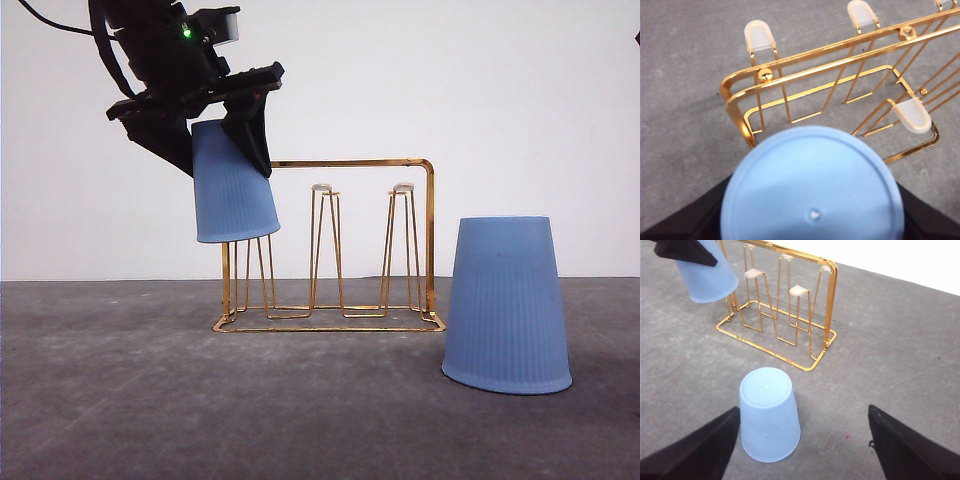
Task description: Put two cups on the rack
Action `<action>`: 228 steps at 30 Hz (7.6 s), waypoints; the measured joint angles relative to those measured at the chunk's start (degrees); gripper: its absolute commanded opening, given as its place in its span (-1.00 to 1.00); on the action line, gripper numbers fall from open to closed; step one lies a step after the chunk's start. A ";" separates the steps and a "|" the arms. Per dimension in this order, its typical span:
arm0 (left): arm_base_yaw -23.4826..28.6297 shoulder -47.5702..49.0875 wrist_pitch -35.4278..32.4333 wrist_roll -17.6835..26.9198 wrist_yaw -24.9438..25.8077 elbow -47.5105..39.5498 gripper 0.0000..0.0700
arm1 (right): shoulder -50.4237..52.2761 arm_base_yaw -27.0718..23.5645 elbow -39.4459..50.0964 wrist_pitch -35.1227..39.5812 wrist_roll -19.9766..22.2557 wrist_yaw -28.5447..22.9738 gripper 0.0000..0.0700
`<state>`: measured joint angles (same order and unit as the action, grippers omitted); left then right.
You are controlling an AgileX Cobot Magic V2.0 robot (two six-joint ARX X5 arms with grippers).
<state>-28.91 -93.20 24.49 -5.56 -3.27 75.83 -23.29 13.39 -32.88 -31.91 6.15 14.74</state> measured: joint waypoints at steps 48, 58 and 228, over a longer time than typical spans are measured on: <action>3.72 30.59 10.51 -5.97 16.70 -25.12 0.23 | -9.89 0.60 0.00 -1.24 -8.01 4.65 0.49; 3.78 49.24 5.61 -14.32 15.58 -42.38 0.23 | -25.50 5.45 0.00 7.82 -8.13 4.68 0.51; 11.65 82.54 -13.66 4.37 14.10 -65.59 -1.00 | -20.22 12.44 7.30 22.35 -19.56 -7.30 -0.97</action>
<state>-17.26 -10.67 10.83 -1.19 10.83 10.25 -43.51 25.82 -25.58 -9.56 -13.41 7.44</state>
